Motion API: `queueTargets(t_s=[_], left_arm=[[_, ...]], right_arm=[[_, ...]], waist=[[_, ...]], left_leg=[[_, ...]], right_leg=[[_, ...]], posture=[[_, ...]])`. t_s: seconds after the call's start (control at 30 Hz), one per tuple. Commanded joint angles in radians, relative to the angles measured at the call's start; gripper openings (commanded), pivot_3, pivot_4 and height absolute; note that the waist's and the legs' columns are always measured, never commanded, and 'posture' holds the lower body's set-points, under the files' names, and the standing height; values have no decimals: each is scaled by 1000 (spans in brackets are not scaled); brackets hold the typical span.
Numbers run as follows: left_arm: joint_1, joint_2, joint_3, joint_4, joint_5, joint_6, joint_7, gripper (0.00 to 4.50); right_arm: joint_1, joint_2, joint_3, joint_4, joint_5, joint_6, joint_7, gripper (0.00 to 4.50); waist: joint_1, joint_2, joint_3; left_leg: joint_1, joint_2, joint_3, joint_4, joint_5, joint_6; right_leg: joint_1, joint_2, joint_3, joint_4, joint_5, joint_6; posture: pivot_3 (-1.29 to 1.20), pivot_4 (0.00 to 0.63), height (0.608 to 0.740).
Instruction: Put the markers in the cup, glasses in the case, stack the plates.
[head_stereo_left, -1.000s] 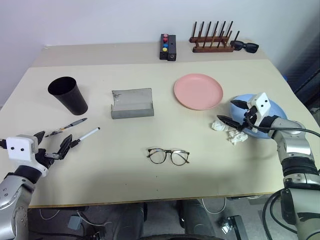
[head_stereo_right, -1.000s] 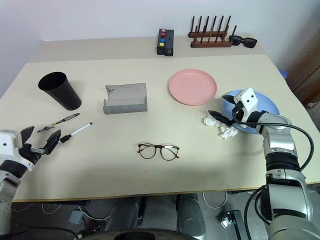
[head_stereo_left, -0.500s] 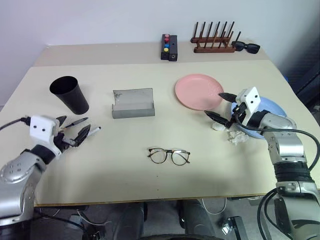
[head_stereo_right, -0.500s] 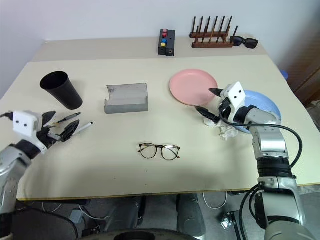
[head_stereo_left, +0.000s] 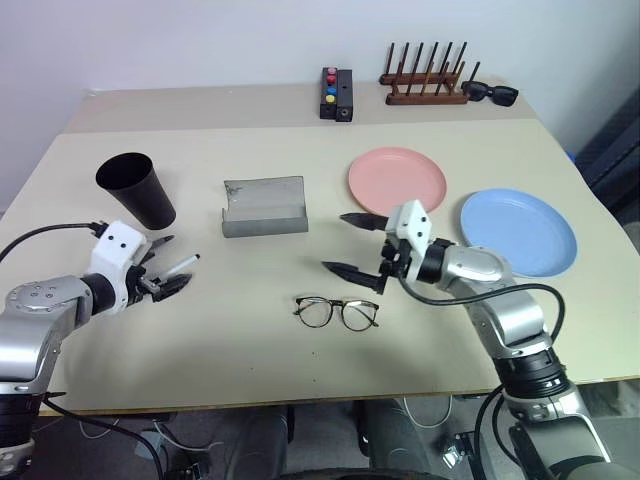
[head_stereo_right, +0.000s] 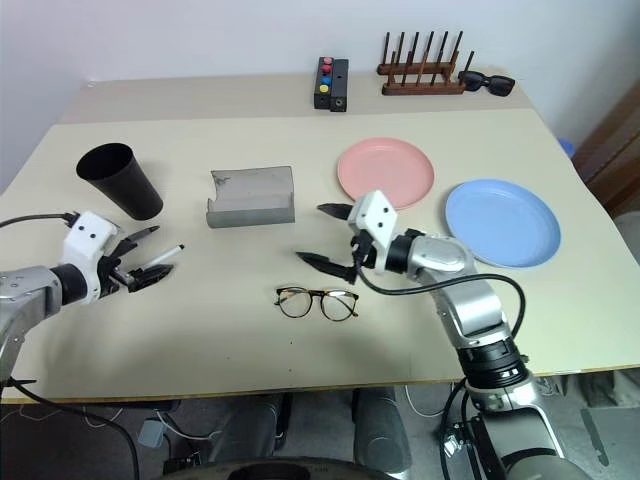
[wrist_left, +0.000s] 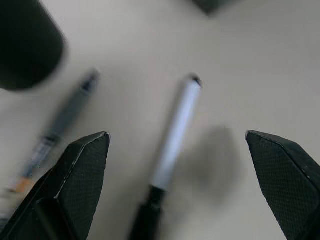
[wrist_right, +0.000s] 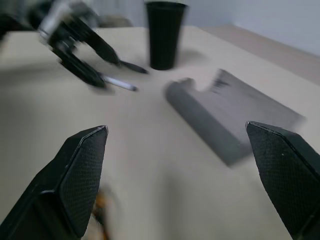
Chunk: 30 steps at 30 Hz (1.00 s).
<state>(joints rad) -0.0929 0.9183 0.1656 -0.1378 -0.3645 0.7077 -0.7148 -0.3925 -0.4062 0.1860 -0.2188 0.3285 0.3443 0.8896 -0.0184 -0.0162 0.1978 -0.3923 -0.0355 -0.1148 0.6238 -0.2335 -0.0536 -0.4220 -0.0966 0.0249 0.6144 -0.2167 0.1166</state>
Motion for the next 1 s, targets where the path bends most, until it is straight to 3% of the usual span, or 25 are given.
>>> queueTargets(t_s=[0.03,0.1,0.2,0.43,0.67,0.77,0.87,1.0], left_arm=[[-24,41,-43,6,49,-7,-30,4428],[-56,38,-65,25,51,-7,-52,4428],[-88,39,-88,65,68,-10,-72,3568],[-123,45,-113,125,97,-39,-114,28],[-163,-13,-32,126,97,-163,-57,28],[-223,-118,108,112,62,-342,56,28],[-319,-208,238,126,5,-401,172,28],[-438,-267,308,181,50,-511,341,28]], right_arm=[[13,24,25,-68,19,16,-16,4500],[22,39,39,-82,24,28,-26,4500],[29,51,50,-89,22,35,-38,4500],[37,71,64,-95,27,47,-56,4500],[39,86,69,-91,25,49,-69,4500],[34,95,68,-82,16,31,-78,4500],[13,122,66,-55,-4,1,-104,4500],[-10,153,72,-20,-16,-24,-115,4500]], waist=[[1,0,0],[0,0,0],[1,0,0],[-1,0,0],[0,0,0],[7,-2,0],[5,-3,-1],[0,-4,-1]], left_leg=[[0,0,0,0,0,0],[0,0,0,0,0,0],[0,0,0,0,0,0],[1,0,0,0,0,0],[1,0,0,0,0,0],[0,0,0,0,0,0],[-1,0,-1,0,1,-1],[0,0,-1,0,1,-1]], right_leg=[[0,0,0,0,0,0],[0,0,0,0,0,0],[0,0,0,0,0,0],[0,0,0,1,0,0],[-1,0,0,1,0,0],[-1,0,0,1,0,0],[-1,0,-1,1,3,4],[-1,0,0,1,3,4]], posture=[[0,150,739],[0,150,739],[0,150,739],[0,150,739],[0,150,739],[0,150,739],[0,150,739],[0,150,739]])
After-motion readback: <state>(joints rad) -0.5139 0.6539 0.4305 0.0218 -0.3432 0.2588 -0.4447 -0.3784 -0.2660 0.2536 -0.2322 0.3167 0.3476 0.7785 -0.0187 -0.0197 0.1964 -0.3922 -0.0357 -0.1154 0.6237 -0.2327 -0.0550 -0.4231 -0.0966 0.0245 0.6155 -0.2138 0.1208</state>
